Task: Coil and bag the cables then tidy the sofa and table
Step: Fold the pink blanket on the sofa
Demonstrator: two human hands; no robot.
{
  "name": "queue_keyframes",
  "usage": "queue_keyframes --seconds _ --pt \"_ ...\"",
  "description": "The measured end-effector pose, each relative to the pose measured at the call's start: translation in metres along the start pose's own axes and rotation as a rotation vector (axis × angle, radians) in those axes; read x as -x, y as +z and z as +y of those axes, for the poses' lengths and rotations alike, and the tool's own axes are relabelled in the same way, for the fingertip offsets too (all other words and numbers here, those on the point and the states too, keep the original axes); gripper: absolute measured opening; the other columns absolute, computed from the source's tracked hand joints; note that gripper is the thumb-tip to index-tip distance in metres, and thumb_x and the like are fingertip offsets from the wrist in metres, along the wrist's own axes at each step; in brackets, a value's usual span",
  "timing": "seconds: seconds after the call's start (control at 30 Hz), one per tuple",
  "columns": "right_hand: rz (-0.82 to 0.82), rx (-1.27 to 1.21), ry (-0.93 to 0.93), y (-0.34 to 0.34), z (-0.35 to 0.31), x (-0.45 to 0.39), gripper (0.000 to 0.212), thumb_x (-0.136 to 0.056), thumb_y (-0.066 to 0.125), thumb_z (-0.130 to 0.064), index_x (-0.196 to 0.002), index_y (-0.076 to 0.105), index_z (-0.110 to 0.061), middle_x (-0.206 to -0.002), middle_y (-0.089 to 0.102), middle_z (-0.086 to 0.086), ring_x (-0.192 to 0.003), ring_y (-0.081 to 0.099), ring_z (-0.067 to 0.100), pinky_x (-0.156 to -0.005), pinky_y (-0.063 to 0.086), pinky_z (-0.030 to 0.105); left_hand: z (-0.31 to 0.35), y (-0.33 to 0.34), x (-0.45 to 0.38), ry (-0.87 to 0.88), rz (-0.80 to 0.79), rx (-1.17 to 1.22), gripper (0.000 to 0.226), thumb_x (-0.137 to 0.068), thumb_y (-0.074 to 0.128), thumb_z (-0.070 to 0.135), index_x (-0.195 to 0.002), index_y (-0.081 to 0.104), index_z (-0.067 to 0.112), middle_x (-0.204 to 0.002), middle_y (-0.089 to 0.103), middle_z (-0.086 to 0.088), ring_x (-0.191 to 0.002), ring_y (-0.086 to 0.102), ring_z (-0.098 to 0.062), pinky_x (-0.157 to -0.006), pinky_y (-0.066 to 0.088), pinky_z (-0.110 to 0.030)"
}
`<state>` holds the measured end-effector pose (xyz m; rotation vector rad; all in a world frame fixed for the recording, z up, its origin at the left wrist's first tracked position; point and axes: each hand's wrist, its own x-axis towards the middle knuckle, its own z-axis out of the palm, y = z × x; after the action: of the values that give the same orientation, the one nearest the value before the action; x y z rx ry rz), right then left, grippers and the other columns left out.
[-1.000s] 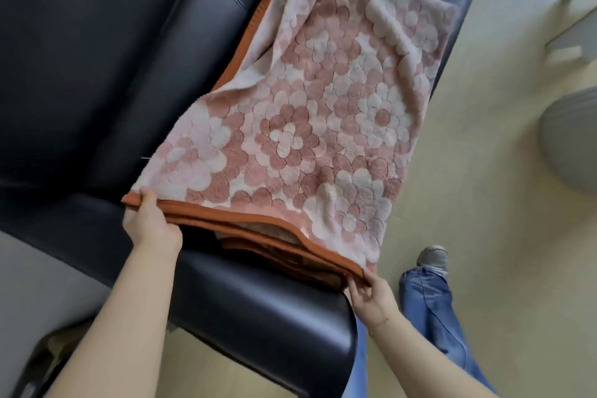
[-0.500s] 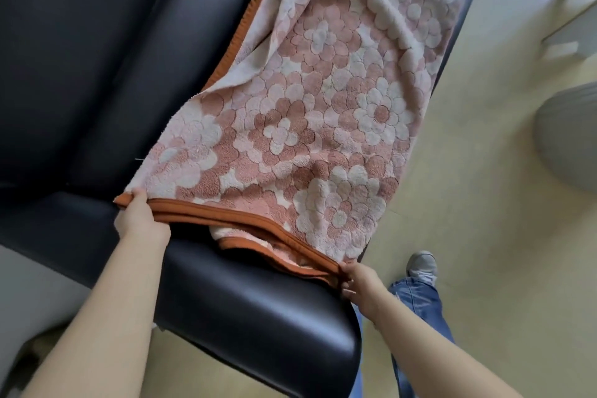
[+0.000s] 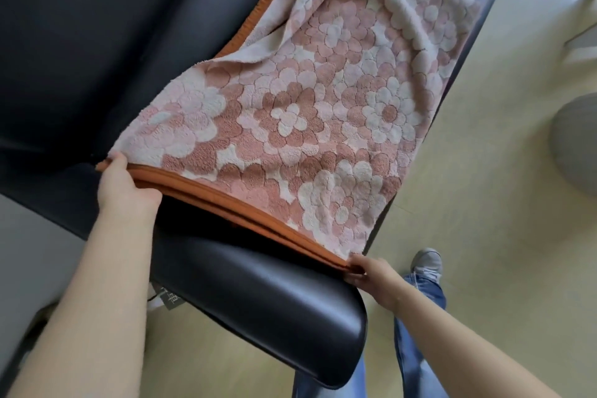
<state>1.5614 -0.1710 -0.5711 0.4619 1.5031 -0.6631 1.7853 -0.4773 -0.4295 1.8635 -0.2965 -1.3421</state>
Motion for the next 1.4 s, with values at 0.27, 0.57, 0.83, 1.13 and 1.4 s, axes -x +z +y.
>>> queue_keyframes --seconds 0.27,0.57,0.83,1.13,1.4 --pt "0.087 0.048 -0.053 0.021 0.003 -0.007 0.015 -0.091 0.065 -0.012 -0.099 0.059 -0.001 -0.078 0.061 0.009 -0.055 0.051 0.016 -0.037 0.041 0.018 -0.015 -0.025 -0.009 -0.054 -0.036 0.09 0.026 -0.094 0.064 0.034 -0.115 0.066 0.019 -0.105 0.073 0.003 -0.09 0.072 -0.013 -0.079 0.059 -0.033" --pt "-0.122 0.042 -0.1 0.012 0.005 0.007 0.019 -0.093 0.063 -0.028 -0.103 0.054 -0.014 -0.085 0.058 0.002 -0.069 0.054 0.012 -0.054 0.042 0.02 -0.03 -0.027 -0.017 -0.14 -0.021 0.086 0.019 -0.092 0.067 0.031 -0.106 0.07 0.019 -0.098 0.076 0.003 -0.087 0.073 -0.013 -0.08 0.06 -0.032" --pt "-0.243 -0.696 -0.182 -0.006 -0.01 0.049 0.019 -0.097 0.052 -0.021 -0.104 0.064 -0.007 -0.099 0.072 0.012 -0.093 0.068 0.022 -0.091 0.054 0.036 -0.022 -0.014 0.014 -0.123 -0.021 0.085 0.014 -0.098 0.058 0.028 -0.089 0.065 0.02 -0.082 0.07 0.005 -0.068 0.069 -0.009 -0.059 0.056 -0.026" --pt "-0.105 -0.788 -0.401 -0.014 -0.059 0.118 0.015 -0.079 0.062 0.001 -0.086 0.058 -0.011 -0.086 0.057 0.007 -0.076 0.056 0.015 -0.062 0.052 0.021 -0.041 -0.013 0.06 -0.375 -0.083 0.326 0.029 -0.105 0.038 0.014 -0.111 0.066 0.021 -0.103 0.069 0.006 -0.081 0.063 -0.009 -0.069 0.052 -0.018" --pt "-0.17 -0.681 -0.631 0.009 -0.133 0.224 0.03 -0.09 0.056 0.006 -0.115 0.048 -0.01 -0.09 0.06 0.012 -0.078 0.063 0.019 -0.064 0.056 0.023 -0.08 -0.028 0.117 -0.655 -0.104 0.241 0.031 -0.103 0.036 0.004 -0.086 0.059 0.015 -0.058 0.062 0.004 -0.058 0.05 -0.003 -0.038 0.039 -0.013"
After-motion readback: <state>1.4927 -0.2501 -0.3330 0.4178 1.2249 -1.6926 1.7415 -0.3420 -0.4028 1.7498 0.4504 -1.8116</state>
